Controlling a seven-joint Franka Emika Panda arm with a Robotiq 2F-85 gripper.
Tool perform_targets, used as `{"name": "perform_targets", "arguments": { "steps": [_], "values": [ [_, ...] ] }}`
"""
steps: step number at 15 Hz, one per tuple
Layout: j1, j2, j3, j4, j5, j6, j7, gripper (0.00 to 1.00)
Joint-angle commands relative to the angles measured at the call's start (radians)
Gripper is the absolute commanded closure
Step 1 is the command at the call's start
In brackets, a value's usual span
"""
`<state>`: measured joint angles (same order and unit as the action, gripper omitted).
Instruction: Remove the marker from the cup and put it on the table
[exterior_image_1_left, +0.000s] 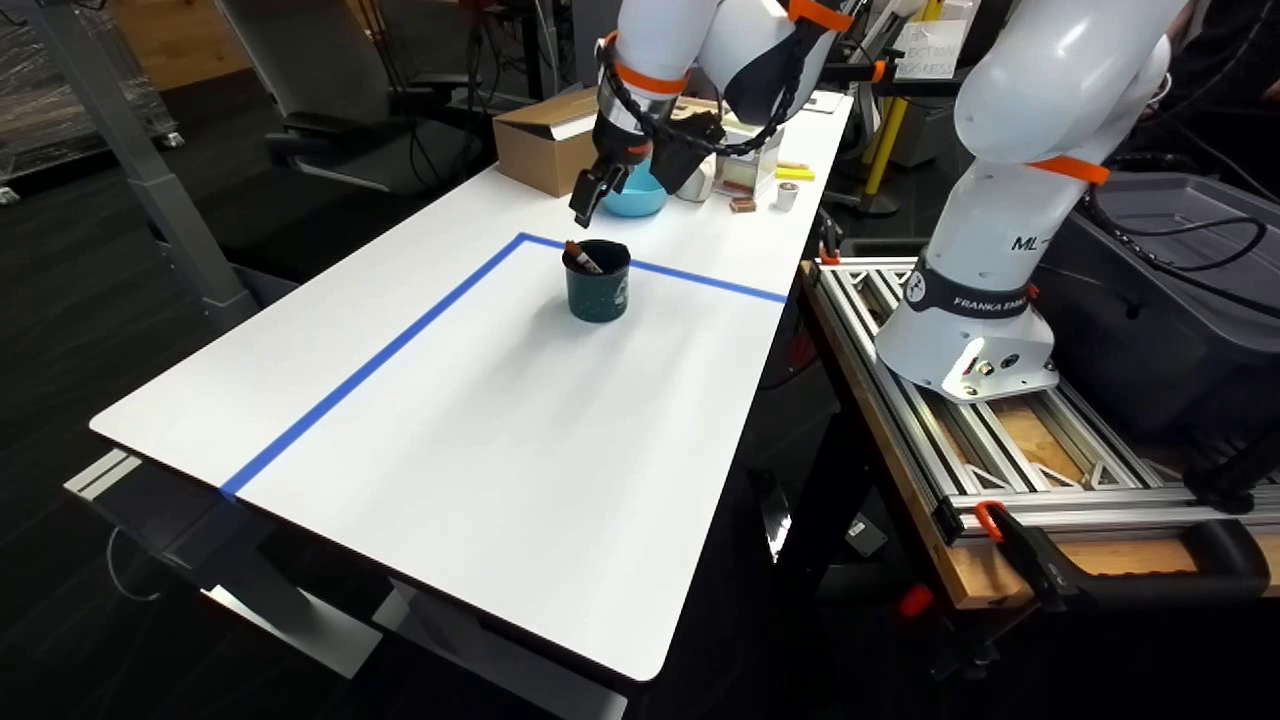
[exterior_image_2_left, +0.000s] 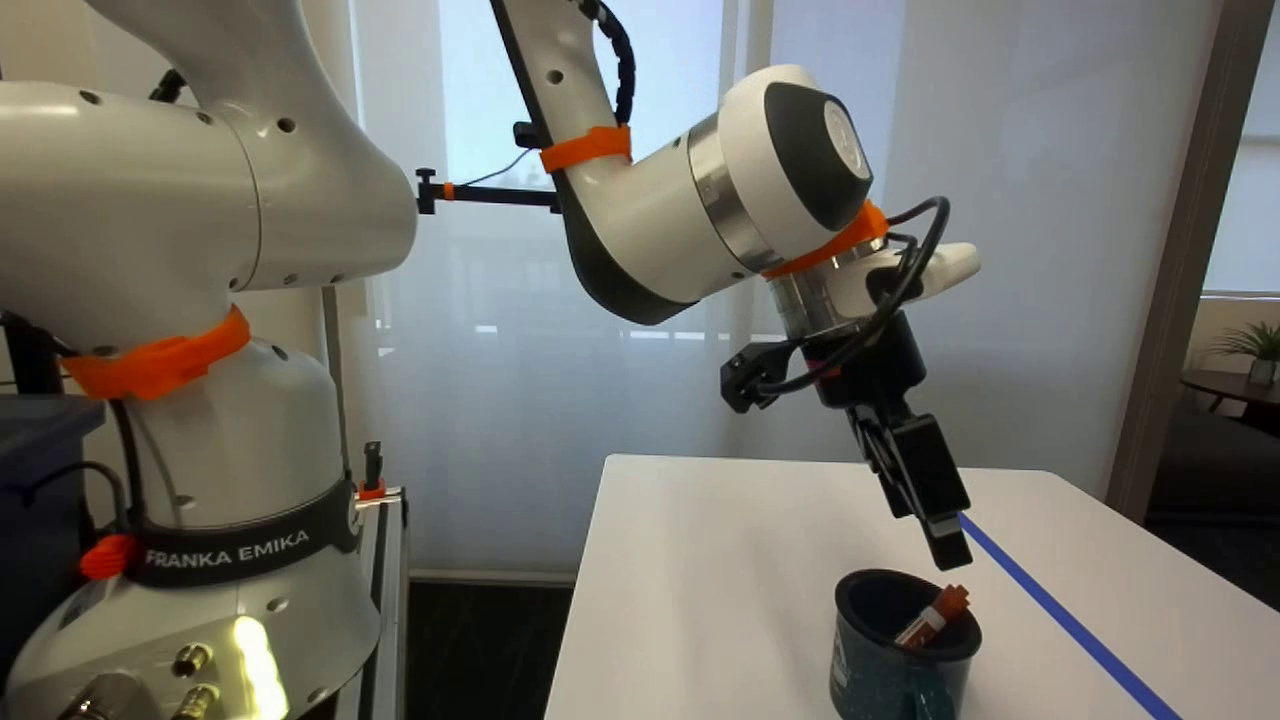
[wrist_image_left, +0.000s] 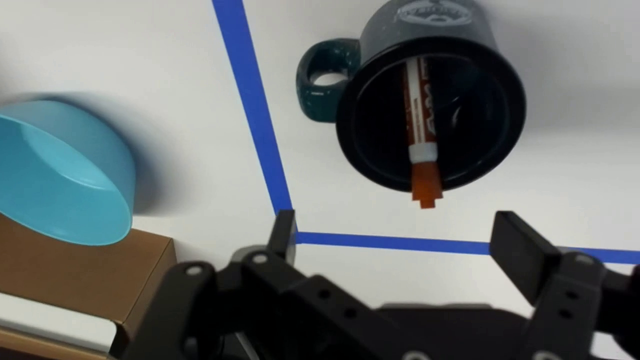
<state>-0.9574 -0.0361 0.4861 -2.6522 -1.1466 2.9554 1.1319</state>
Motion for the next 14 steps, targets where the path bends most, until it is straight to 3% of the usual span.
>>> {"name": "perform_targets", "arguments": {
  "steps": [1,2,14],
  "values": [
    [0.003,0.089,0.01,0.049,-0.064,-0.012,0.089,0.0],
    [0.002,0.04,0.004,0.012,-0.015,0.0,0.028,0.0],
    [-0.002,0.053,-0.002,-0.011,-0.036,0.045,0.038,0.0]
  ]
}}
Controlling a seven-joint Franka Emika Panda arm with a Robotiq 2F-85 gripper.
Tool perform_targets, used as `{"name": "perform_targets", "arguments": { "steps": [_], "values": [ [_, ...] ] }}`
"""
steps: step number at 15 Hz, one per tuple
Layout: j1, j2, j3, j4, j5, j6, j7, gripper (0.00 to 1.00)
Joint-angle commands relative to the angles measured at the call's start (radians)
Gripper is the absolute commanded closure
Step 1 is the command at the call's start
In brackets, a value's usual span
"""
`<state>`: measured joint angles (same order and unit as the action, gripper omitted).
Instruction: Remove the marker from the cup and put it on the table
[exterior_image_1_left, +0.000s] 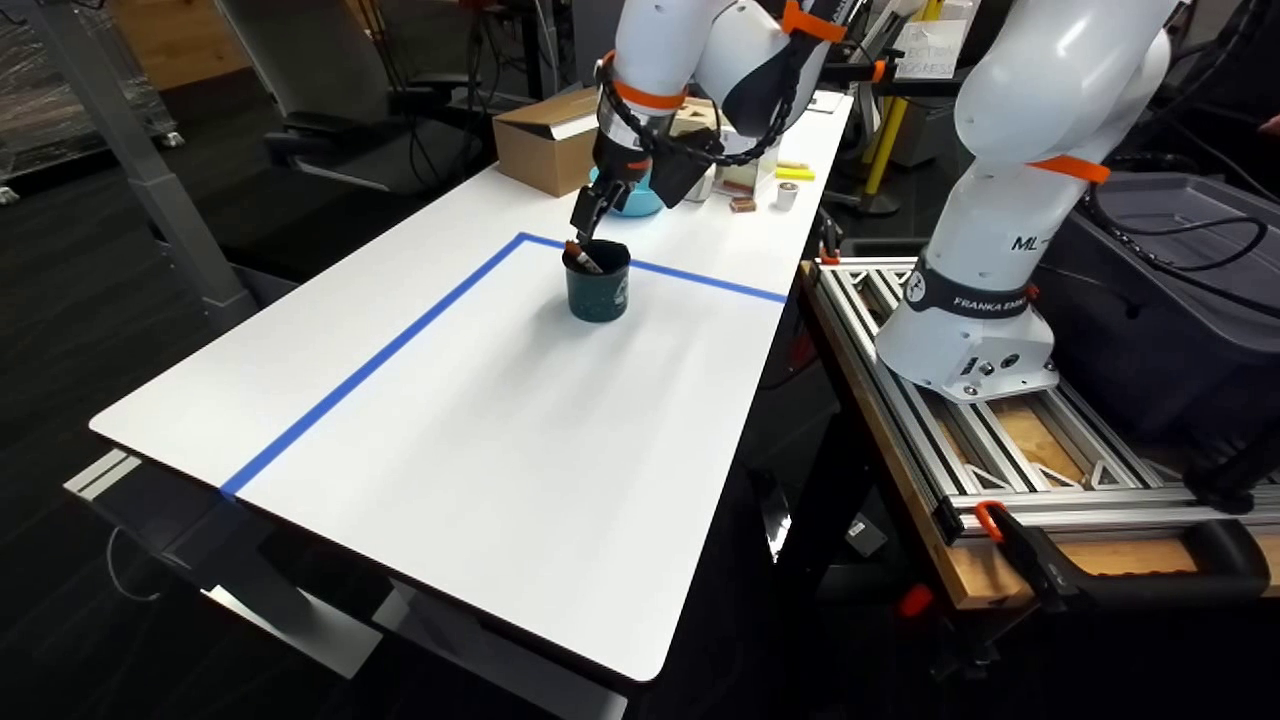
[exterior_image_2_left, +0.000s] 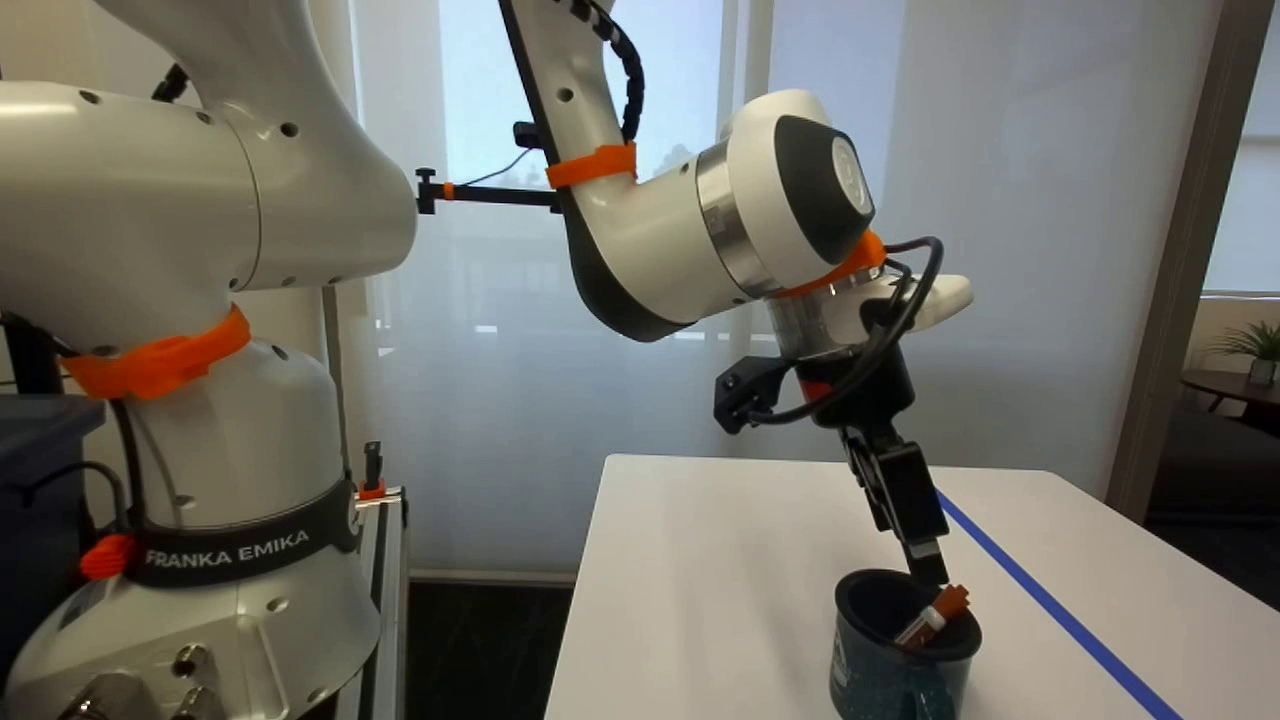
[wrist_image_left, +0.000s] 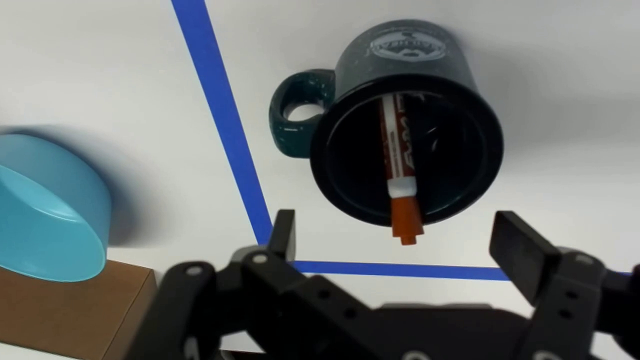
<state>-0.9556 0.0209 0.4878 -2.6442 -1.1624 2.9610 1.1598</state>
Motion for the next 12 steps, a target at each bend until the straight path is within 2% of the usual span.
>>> {"name": "perform_targets", "arguments": {
  "steps": [1,3,12],
  "values": [
    [-0.005,0.002,-0.005,-0.02,-0.027,0.051,0.008,0.0],
    [-0.007,0.007,-0.008,-0.016,-0.047,0.068,0.012,0.0],
    [-0.023,0.13,-0.058,0.04,-0.114,0.153,-0.126,0.0]
  ]
}}
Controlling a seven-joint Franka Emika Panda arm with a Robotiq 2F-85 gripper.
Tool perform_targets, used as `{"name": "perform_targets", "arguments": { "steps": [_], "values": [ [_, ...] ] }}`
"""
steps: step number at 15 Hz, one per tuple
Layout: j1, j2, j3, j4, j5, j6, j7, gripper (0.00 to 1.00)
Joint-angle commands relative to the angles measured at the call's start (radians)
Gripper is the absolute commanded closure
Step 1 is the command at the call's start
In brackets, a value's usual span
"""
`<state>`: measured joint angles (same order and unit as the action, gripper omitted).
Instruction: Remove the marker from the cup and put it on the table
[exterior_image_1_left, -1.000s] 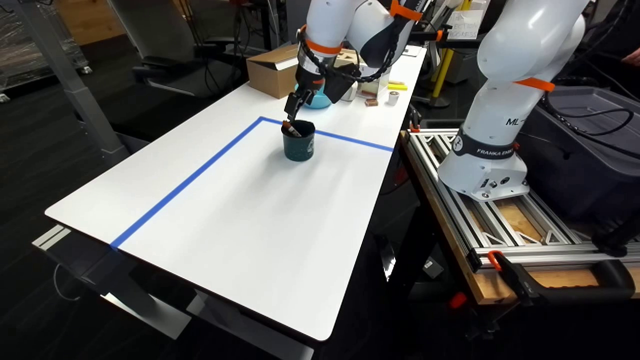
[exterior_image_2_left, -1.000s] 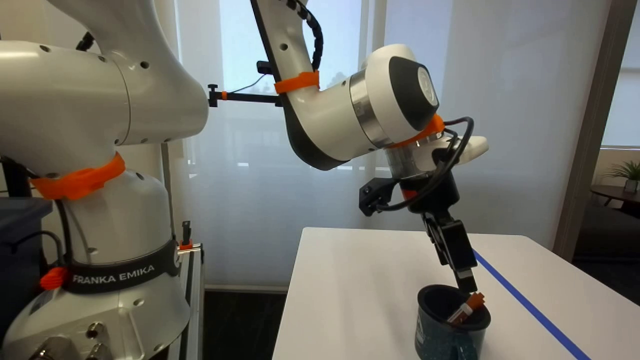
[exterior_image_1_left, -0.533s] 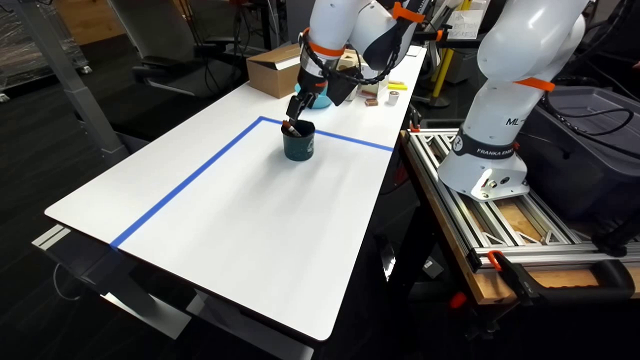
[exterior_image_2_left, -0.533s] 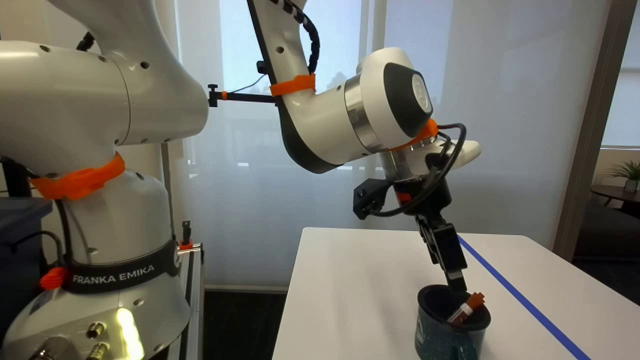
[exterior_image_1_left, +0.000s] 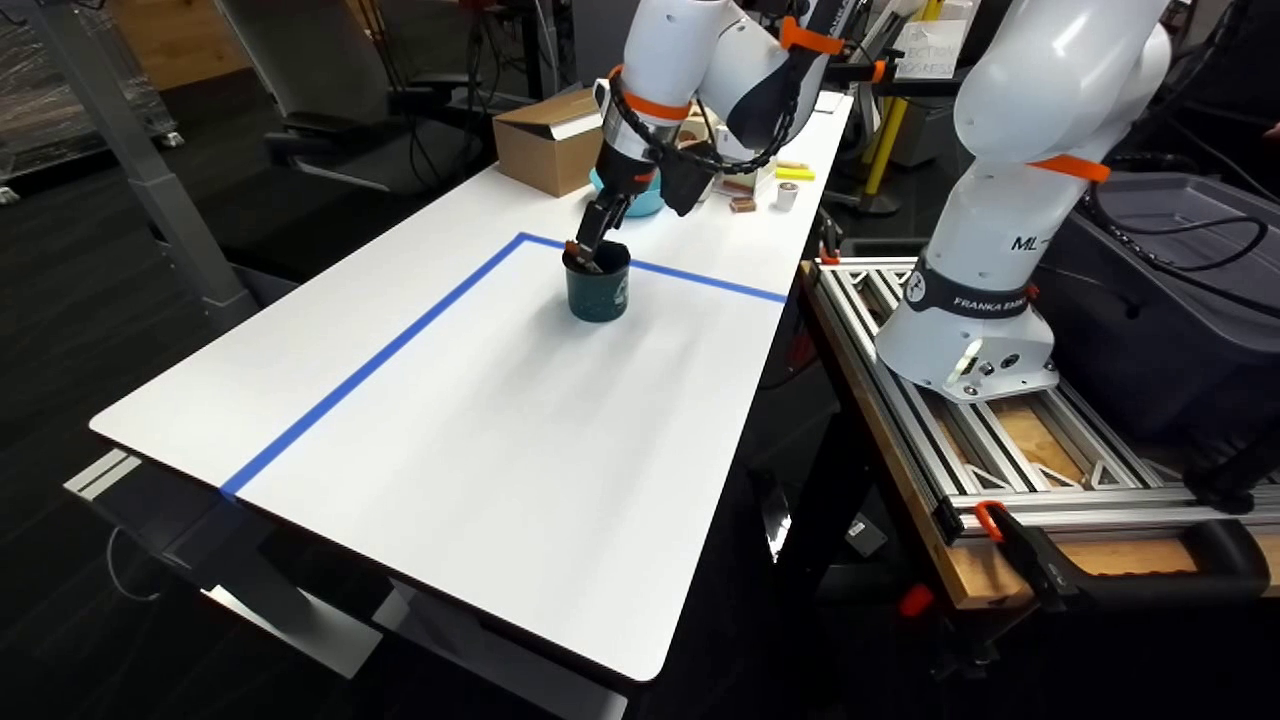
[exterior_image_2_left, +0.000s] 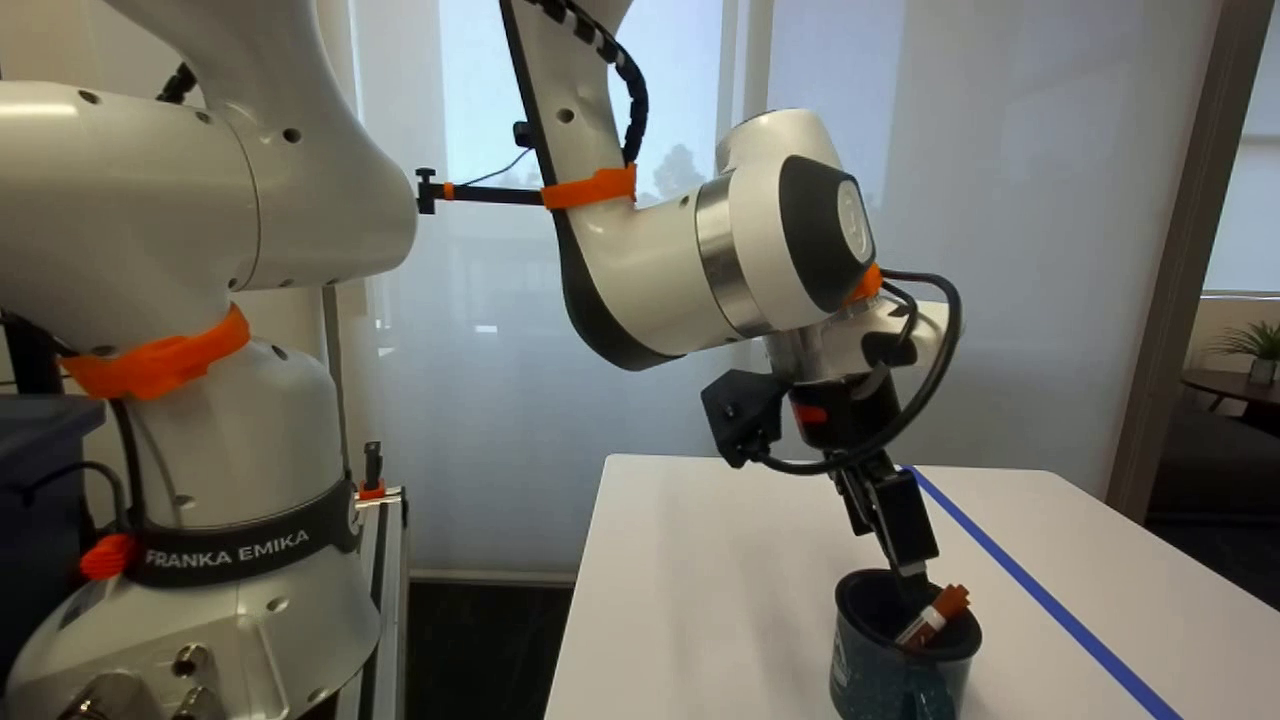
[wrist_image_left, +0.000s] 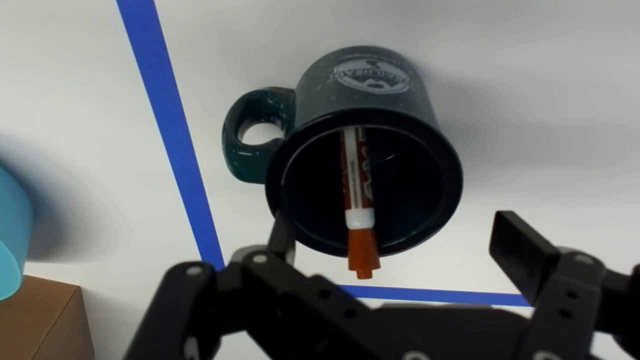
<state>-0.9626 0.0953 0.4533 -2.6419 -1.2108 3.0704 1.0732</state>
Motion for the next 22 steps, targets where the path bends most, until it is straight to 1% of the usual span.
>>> {"name": "perform_targets", "arguments": {
  "steps": [1,5,6,7,8,10,14,16,17,18,19,20,21,22],
  "values": [
    [-0.016,0.069,-0.031,0.047,-0.077,0.052,-0.054,0.0],
    [-0.014,0.124,-0.06,0.085,-0.099,0.072,-0.109,0.0],
    [-0.013,0.139,-0.064,0.093,-0.097,0.075,-0.124,0.1],
    [-0.011,0.151,-0.069,0.1,-0.096,0.077,-0.135,0.17],
    [-0.009,0.162,-0.073,0.108,-0.096,0.079,-0.145,0.28],
    [-0.007,0.181,-0.078,0.12,-0.093,0.081,-0.163,0.36],
    [-0.006,0.212,-0.083,0.139,-0.089,0.088,-0.189,0.38],
    [-0.005,0.224,-0.086,0.146,-0.089,0.091,-0.201,0.42],
    [-0.004,0.23,-0.088,0.149,-0.088,0.092,-0.206,0.47],
    [-0.003,0.235,-0.088,0.152,-0.087,0.091,-0.211,0.56],
    [-0.002,0.239,-0.089,0.154,-0.088,0.093,-0.214,0.71],
    [-0.001,0.241,-0.091,0.156,-0.089,0.093,-0.217,0.72],
    [0.0,0.244,-0.092,0.157,-0.09,0.095,-0.22,0.77],
    [-0.001,0.246,-0.09,0.156,-0.088,0.097,-0.226,0.85]
  ]
}}
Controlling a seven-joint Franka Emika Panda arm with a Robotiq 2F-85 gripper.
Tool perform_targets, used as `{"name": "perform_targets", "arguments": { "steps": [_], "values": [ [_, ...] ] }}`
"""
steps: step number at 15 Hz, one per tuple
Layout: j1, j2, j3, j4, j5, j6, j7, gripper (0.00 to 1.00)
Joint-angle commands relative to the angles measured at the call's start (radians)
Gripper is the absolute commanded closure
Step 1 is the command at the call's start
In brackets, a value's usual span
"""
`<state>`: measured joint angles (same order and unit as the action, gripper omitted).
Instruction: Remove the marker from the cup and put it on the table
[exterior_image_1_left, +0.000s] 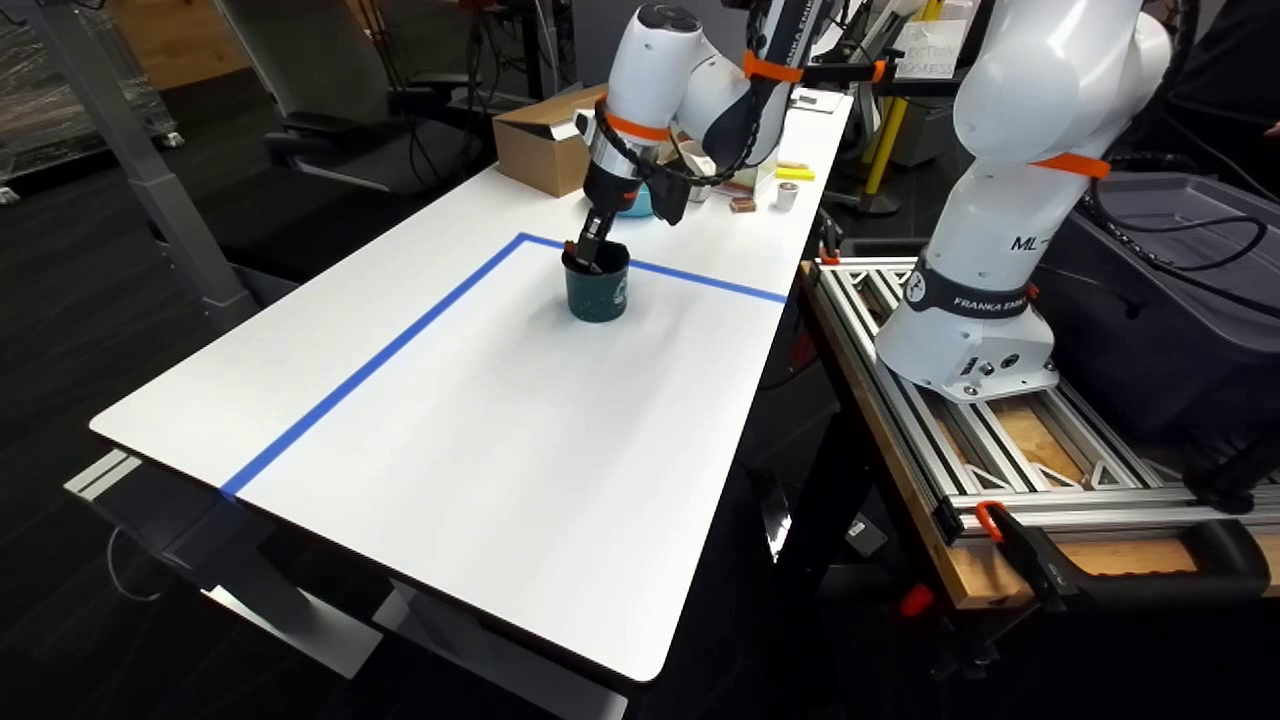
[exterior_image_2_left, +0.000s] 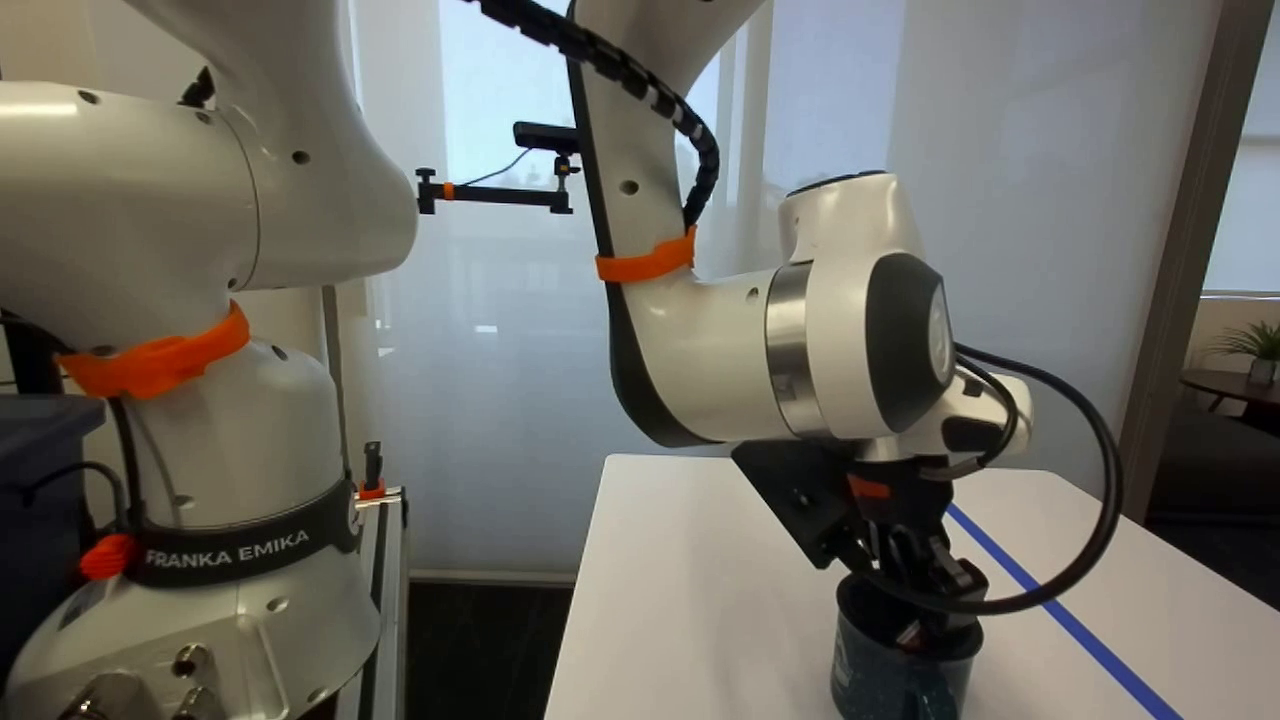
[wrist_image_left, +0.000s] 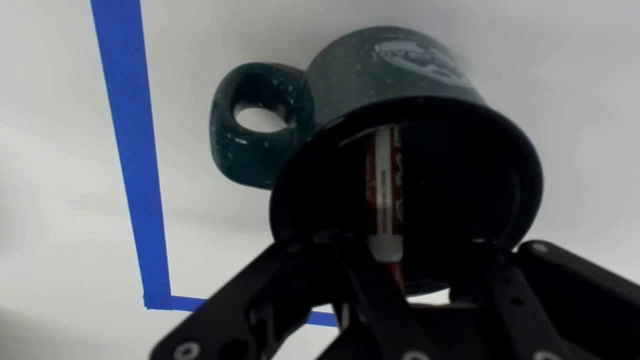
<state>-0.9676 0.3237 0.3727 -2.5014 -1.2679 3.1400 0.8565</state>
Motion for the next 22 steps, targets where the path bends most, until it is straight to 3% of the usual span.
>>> {"name": "perform_targets", "arguments": {
  "steps": [1,2,4,13,22],
  "values": [
    [0.004,0.018,-0.009,0.015,-0.032,0.03,-0.012,0.95],
    [0.003,0.017,-0.009,0.013,-0.032,0.034,-0.016,0.99],
    [0.0,0.005,-0.004,0.001,-0.026,0.045,-0.027,0.95],
    [-0.016,-0.17,0.051,-0.116,0.0,0.096,-0.023,0.95],
    [0.006,-0.285,0.068,-0.13,0.004,0.14,-0.023,0.95]
  ]
}}
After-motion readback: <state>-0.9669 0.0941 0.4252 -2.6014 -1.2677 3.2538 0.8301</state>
